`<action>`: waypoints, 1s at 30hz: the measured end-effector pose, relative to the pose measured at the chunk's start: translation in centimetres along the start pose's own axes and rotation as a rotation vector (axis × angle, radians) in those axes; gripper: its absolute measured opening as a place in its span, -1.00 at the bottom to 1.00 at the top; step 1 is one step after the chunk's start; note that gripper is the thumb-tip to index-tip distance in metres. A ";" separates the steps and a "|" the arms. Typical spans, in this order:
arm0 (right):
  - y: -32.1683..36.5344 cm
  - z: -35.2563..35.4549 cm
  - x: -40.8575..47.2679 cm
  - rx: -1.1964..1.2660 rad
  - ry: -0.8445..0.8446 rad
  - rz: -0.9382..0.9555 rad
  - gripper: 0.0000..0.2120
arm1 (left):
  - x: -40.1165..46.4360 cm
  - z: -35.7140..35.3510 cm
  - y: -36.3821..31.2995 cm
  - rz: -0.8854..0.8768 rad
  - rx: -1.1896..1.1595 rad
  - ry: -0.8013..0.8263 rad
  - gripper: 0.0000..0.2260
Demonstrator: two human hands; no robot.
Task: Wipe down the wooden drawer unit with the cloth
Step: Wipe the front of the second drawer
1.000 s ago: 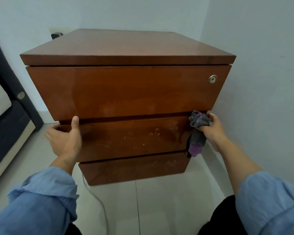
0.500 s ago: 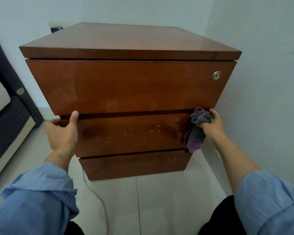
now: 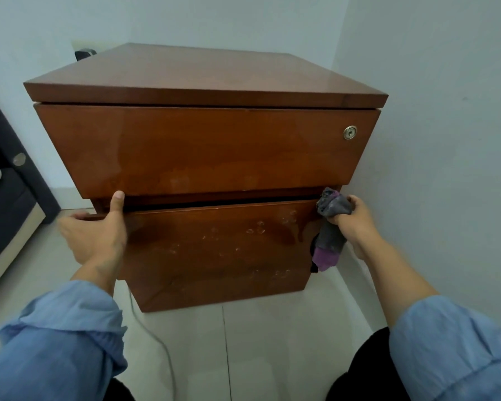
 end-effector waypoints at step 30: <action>4.4 -16.1 -6.9 -0.568 0.168 0.424 -0.55 | -1.2 0.4 0.2 0.034 -0.100 0.015 -0.55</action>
Point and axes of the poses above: each hand's wrist, its own x-axis towards the middle knuckle, its own z-axis out of the back of the hand, y = z × x, the point moved 6 cm from there along x, towards the middle knuckle, and after that the axes turned 7 degrees about y, right-handed, at the moved point
